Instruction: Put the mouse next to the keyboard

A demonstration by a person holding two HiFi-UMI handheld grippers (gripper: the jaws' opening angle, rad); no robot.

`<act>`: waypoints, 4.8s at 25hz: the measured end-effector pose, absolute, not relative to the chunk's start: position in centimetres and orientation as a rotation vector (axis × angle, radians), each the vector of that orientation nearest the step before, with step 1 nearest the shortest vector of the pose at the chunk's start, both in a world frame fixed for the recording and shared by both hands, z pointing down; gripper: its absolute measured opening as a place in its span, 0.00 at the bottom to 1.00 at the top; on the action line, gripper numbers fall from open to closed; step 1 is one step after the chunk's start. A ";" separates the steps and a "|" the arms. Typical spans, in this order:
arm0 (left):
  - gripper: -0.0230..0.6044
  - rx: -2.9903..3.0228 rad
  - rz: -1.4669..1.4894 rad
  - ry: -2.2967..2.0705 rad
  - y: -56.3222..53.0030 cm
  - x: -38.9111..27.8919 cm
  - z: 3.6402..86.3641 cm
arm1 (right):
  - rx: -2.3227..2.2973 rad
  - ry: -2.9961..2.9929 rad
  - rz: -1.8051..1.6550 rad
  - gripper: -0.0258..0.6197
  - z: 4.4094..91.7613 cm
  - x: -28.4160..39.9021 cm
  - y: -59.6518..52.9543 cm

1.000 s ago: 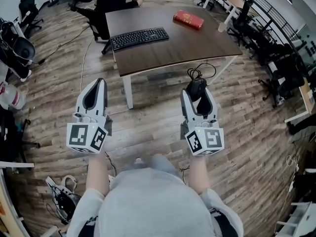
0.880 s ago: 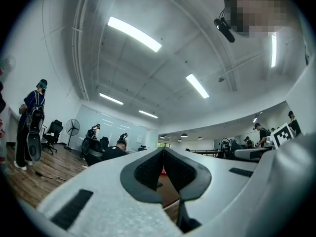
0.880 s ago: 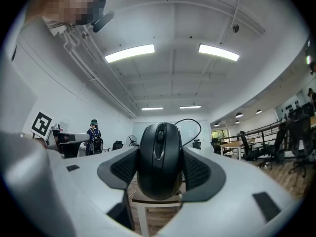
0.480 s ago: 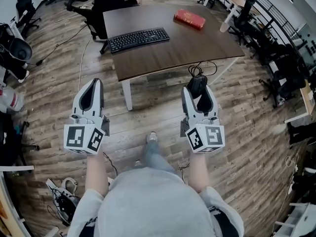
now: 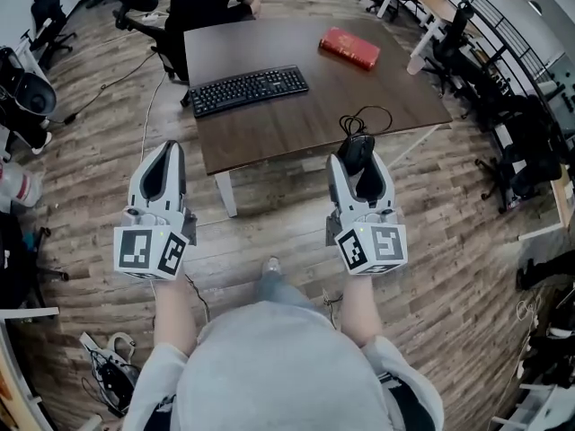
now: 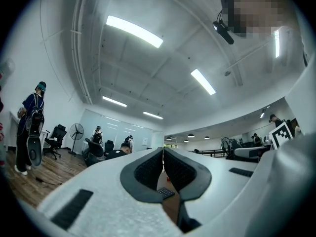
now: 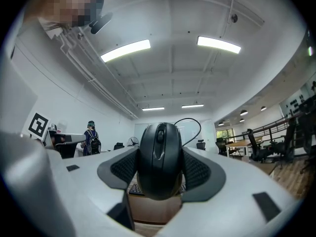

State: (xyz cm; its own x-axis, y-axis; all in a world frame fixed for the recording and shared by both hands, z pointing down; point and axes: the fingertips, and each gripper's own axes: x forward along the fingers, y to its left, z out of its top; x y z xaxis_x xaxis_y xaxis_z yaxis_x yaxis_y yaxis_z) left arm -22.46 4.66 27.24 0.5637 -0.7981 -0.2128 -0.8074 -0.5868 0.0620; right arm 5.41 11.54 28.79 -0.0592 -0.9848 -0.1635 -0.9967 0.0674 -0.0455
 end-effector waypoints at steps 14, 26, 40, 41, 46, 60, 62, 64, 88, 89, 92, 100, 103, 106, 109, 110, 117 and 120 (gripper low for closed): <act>0.06 -2.686 0.413 1.479 -4.0 -14.8 26.4 | -1.973 2.244 0.127 0.44 28.8 13.1 1.7; 0.06 -2.686 0.366 1.504 -7.7 -12.5 27.2 | -1.953 2.250 0.082 0.44 30.0 15.7 -2.8; 0.05 -2.720 0.394 1.470 -18.3 -11.7 27.5 | -2.013 2.196 0.079 0.44 30.3 17.2 -12.2; 0.06 -2.722 0.396 1.465 -19.2 -11.6 27.5 | -2.018 2.190 0.078 0.44 30.2 17.3 -13.0; 0.05 -2.744 0.397 1.442 -23.5 -11.3 27.5 | -2.045 2.169 0.077 0.44 30.2 17.6 -16.7; 0.06 -2.813 0.359 1.352 -32.7 -11.1 28.7 | -2.138 2.101 0.067 0.44 30.8 17.7 -23.9; 0.06 -2.823 0.356 1.337 -33.6 -11.2 28.9 | -2.141 2.092 0.059 0.44 30.9 17.5 -24.6; 0.06 -2.833 0.355 1.328 -34.3 -11.3 29.2 | -2.145 2.086 0.046 0.44 31.1 17.4 -25.2; 0.05 -2.803 0.319 1.565 -37.7 -10.1 32.4 | -2.231 2.284 -0.298 0.44 40.8 23.9 -34.9; 0.05 -2.794 0.315 1.584 -37.8 -10.1 32.5 | -2.233 2.300 -0.321 0.44 41.5 24.2 -35.4; 0.06 -2.764 0.303 1.641 -38.1 -10.1 32.8 | -2.235 2.342 -0.395 0.44 43.7 25.1 -36.9; 0.05 -2.695 0.248 1.773 -38.5 -9.7 34.0 | -2.235 2.448 -0.587 0.44 49.6 26.9 -40.3; 0.05 -2.674 0.231 1.816 -38.6 -9.6 34.6 | -2.230 2.482 -0.652 0.44 51.6 27.2 -41.2; 0.05 -2.652 0.206 1.856 -38.5 -9.5 35.1 | -2.224 2.516 -0.719 0.44 53.4 27.6 -41.8; 0.05 -2.632 0.191 1.890 -38.6 -9.3 35.4 | -2.214 2.541 -0.784 0.44 55.1 27.8 -42.4; 0.06 -2.625 0.186 1.900 -38.7 -9.3 35.6 | -2.210 2.548 -0.801 0.44 55.5 27.8 -42.6; 0.06 -2.585 0.147 1.967 -38.6 -9.2 36.1 | -2.177 2.610 -0.901 0.44 58.2 27.5 -43.8; 0.06 -2.571 0.126 1.990 -38.5 -9.2 36.3 | -2.163 2.630 -0.952 0.44 59.4 27.3 -44.0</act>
